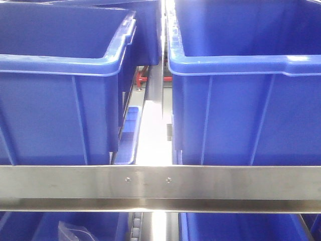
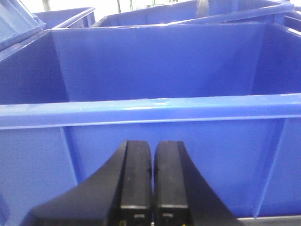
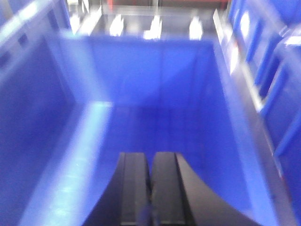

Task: Place yellow foam block on left shelf second layer

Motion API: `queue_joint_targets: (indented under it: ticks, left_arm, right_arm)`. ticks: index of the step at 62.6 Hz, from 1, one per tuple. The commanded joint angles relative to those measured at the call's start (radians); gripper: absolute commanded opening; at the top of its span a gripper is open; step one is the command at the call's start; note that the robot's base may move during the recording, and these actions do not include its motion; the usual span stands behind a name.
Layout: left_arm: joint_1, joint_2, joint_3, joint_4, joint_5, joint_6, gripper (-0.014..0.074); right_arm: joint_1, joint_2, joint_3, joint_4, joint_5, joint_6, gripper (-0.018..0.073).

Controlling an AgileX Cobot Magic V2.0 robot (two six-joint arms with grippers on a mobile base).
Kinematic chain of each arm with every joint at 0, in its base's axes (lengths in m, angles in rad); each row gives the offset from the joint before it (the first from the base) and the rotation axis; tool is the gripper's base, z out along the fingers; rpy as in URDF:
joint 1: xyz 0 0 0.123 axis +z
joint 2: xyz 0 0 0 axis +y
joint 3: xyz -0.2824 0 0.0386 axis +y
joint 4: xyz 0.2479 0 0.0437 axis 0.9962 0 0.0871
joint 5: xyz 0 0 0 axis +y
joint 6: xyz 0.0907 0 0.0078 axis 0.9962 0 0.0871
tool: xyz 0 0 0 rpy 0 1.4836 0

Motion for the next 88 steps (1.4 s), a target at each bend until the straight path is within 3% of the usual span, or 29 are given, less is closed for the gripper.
queue_joint_targets:
  ticks: [1, 23, 42, 53, 88]
  left_arm:
    - [-0.001, -0.017, 0.024, -0.005, -0.083, -0.004, 0.0124]
    - [-0.001, -0.017, 0.024, -0.005, -0.083, -0.004, 0.0124]
    - [-0.001, -0.017, 0.024, -0.005, -0.083, -0.004, 0.0124]
    - [-0.001, -0.017, 0.024, -0.005, -0.083, -0.004, 0.0124]
    - [-0.001, -0.017, 0.024, -0.005, -0.083, -0.004, 0.0124]
  right_arm:
    - [-0.006, -0.091, 0.037, -0.009, -0.118, -0.005, 0.0055]
    - [-0.006, -0.505, 0.424, -0.009, -0.14, -0.004, 0.0055]
    - [-0.006, -0.819, 0.543, -0.009, 0.044, -0.002, 0.0055]
    - [-0.006, -0.838, 0.543, -0.009, 0.097, -0.002, 0.0055]
    - [-0.006, -0.838, 0.559, -0.009, 0.087, -0.002, 0.0055]
